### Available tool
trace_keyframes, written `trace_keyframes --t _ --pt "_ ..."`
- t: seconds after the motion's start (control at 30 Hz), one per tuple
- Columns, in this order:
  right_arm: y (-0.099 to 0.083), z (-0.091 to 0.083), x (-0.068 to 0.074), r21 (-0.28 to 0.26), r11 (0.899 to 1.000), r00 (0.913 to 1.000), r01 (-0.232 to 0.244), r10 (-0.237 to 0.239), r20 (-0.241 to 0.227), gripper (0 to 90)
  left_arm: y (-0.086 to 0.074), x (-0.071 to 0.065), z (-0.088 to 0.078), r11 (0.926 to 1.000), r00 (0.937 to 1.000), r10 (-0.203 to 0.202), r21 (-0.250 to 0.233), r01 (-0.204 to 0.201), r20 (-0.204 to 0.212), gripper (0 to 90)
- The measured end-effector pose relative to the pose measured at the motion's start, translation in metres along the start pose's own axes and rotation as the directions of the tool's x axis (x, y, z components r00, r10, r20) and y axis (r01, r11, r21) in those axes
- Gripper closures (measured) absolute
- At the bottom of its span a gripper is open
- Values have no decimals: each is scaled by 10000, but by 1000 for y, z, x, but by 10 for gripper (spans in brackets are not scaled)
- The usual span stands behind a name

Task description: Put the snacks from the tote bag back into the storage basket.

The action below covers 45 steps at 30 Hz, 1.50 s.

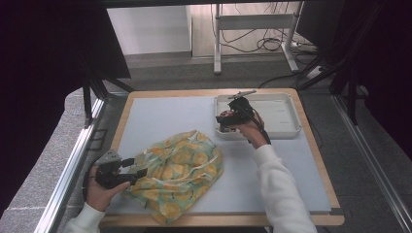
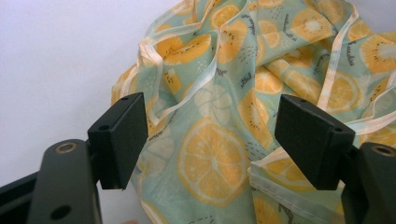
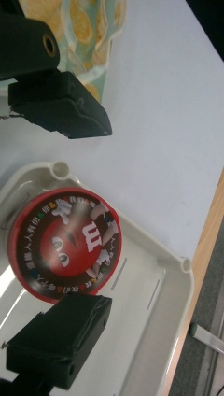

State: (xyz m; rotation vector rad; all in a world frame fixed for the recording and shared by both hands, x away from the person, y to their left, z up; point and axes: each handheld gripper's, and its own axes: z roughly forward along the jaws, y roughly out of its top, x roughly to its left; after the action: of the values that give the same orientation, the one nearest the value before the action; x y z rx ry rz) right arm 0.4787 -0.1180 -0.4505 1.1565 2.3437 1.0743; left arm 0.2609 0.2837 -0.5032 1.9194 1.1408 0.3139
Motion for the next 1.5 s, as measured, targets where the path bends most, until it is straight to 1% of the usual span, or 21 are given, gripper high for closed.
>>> trace_keyframes --t 0.17,0.3,0.4,0.5,0.67,0.73,0.8,0.9,0.97,1.0,1.03,1.07,1.13,1.17,1.27,1.3,1.4,1.5 --pt "-7 -14 6 -284 9994 9997 183 -188 -177 149 0 0 0 10000 10000 19 23 -19 17 260" --pt "-16 -31 11 -532 9982 9984 272 -298 -485 150 0 0 1 10000 10000 17 32 -17 20 260" --pt "-26 -43 16 -620 9962 9963 616 -651 -563 150 0 0 2 10000 10000 29 83 -29 10 260" --pt "-38 -54 23 -784 9937 9941 800 -852 -666 152 0 -1 2 9999 10000 42 99 -42 26 261" --pt "-62 -70 32 -988 9909 9899 909 -1008 -998 153 0 -1 2 10000 10000 39 75 -39 16 261" --pt "-73 -75 33 -978 9921 9883 790 -907 -1225 153 0 -1 2 10000 10000 37 79 -38 15 261" --pt "-85 -79 34 -885 9930 9862 779 -898 -1393 153 0 -1 2 10000 10000 46 84 -46 11 261" --pt "-102 -85 36 -717 9938 9852 853 -949 -1428 153 0 -2 3 9999 10000 22 111 -22 3 261" --pt "-112 -88 35 -615 9944 9861 864 -941 -1372 153 0 -2 3 9999 10000 36 113 -36 -2 260" --pt "-118 -89 35 -606 9951 9869 784 -861 -1366 153 0 -2 3 9999 10000 62 114 -62 5 261" --pt "-124 -88 35 -519 9966 9869 644 -713 -1447 153 0 -2 3 9999 10000 61 112 -61 17 261" --pt "-130 -88 36 -386 9973 9864 630 -681 -1495 153 0 -2 3 9999 10000 54 98 -55 29 261" --pt "-141 -87 39 -246 9971 9882 725 -752 -1336 153 0 -3 3 9999 10000 47 103 -47 41 261" --pt "-144 -88 40 -208 9970 9880 745 -766 -1339 153 0 -3 3 9999 10000 50 105 -50 51 261" --pt "-151 -88 41 -144 9976 9878 670 -684 -1401 156 0 -4 3 9999 10000 60 100 -61 61 261" --pt "-152 -87 42 -92 9973 9873 723 -728 -1409 156 0 -4 3 9999 10000 63 96 -63 64 261" --pt "-153 -84 43 61 9967 9877 809 -794 -1346 157 0 -4 3 9999 10000 70 94 -71 68 261" --pt "-154 -83 43 57 9960 9891 890 -877 -1186 158 0 -4 3 9999 10000 63 103 -63 76 261"
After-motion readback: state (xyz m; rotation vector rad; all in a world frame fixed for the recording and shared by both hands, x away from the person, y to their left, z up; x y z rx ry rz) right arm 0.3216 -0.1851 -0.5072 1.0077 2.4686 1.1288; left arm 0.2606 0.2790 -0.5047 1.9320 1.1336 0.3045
